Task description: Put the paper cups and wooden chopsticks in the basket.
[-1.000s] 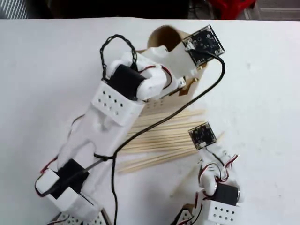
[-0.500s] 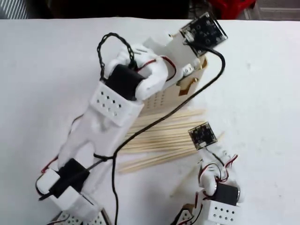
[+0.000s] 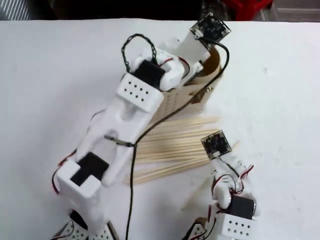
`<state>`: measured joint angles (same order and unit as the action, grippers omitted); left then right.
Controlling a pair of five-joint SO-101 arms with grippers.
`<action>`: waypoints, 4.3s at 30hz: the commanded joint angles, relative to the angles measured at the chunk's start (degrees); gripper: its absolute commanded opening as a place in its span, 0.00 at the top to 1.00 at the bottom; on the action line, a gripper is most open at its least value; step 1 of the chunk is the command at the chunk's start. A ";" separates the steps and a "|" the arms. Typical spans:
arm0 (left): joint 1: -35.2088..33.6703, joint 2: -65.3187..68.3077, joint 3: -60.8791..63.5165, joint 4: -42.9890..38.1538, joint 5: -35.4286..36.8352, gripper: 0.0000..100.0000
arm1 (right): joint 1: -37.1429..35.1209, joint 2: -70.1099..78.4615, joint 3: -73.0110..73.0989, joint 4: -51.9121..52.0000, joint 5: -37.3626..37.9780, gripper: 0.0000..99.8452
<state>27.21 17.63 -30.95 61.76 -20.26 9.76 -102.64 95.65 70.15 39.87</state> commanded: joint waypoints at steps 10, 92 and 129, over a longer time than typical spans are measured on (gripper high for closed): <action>-15.52 -9.71 -26.90 38.33 9.85 0.88 | -0.13 -0.48 0.62 0.04 0.44 0.98; -37.58 -13.49 54.68 -22.15 27.87 0.87 | -0.57 92.88 -49.14 -9.19 -34.29 0.98; -39.69 -13.14 54.86 -24.79 27.87 0.87 | -29.93 74.59 -106.20 -22.99 -42.29 0.98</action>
<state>-11.65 4.88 24.35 38.37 8.13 -18.46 -36.18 -4.22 56.35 -2.51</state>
